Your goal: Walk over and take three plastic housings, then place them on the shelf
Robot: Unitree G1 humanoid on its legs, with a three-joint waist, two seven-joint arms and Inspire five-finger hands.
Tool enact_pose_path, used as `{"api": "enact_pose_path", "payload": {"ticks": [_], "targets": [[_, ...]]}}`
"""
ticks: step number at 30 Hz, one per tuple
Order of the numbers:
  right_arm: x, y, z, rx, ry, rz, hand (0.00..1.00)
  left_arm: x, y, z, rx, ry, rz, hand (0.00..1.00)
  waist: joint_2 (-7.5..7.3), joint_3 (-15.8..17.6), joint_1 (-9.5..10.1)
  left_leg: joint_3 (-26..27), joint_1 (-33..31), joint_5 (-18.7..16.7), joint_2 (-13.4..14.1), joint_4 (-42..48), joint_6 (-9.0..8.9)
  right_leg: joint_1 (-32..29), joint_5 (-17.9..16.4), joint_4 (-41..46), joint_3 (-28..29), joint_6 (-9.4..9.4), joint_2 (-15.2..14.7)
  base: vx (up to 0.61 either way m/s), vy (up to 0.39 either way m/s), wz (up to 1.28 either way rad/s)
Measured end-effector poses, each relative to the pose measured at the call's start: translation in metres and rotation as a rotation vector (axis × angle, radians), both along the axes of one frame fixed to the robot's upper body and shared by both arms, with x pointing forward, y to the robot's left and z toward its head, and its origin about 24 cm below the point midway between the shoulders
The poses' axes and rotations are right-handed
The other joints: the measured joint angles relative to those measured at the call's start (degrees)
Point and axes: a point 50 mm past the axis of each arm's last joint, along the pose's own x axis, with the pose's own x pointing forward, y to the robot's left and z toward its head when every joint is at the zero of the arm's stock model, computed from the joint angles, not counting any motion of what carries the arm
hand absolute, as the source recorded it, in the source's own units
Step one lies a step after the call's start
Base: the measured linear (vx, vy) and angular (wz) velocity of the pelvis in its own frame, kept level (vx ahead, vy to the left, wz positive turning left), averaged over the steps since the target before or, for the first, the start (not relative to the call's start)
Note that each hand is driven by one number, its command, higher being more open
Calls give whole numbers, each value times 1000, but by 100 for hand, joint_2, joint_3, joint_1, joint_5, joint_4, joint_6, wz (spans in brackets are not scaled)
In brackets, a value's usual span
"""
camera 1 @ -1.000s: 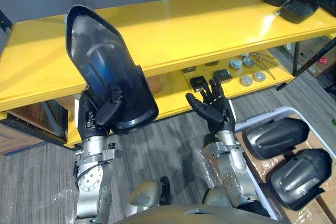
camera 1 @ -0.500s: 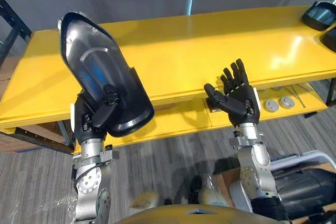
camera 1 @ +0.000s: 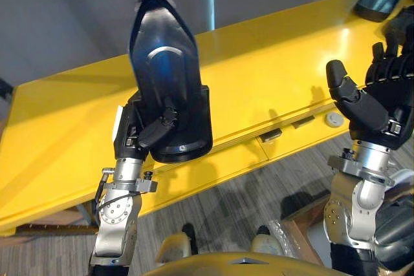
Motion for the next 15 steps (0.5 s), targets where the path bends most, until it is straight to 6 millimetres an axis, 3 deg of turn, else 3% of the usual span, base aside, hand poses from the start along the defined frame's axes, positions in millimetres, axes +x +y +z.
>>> {"api": "enact_pose_path", "payload": {"ticks": [2,7,9,15], "targets": [[-2,-1,-5,-6,36,2,100,7,-6,2,12,23,-39,0,-16,-12,-31,134,68,-71,25,12,-5,41,17,-91,98,20,11,-21,15,-35],[-3,-1,-20,17,144,30,100,33,-22,1,9,101,-89,0,-3,-14,-336,415,129,-262,227,140,-115,58,23,-233,333,-36,185,-30,-18,-30],[-3,0,-28,63,175,67,100,58,-25,3,-17,134,-50,0,9,-22,-519,474,130,-287,305,216,-133,10,28,-182,428,-60,291,-4,-24,-21],[2,5,-51,216,264,202,100,105,-21,25,-120,142,120,0,66,-27,-816,628,141,-167,373,56,-180,-341,-17,80,635,-127,395,16,-23,-17]]}}
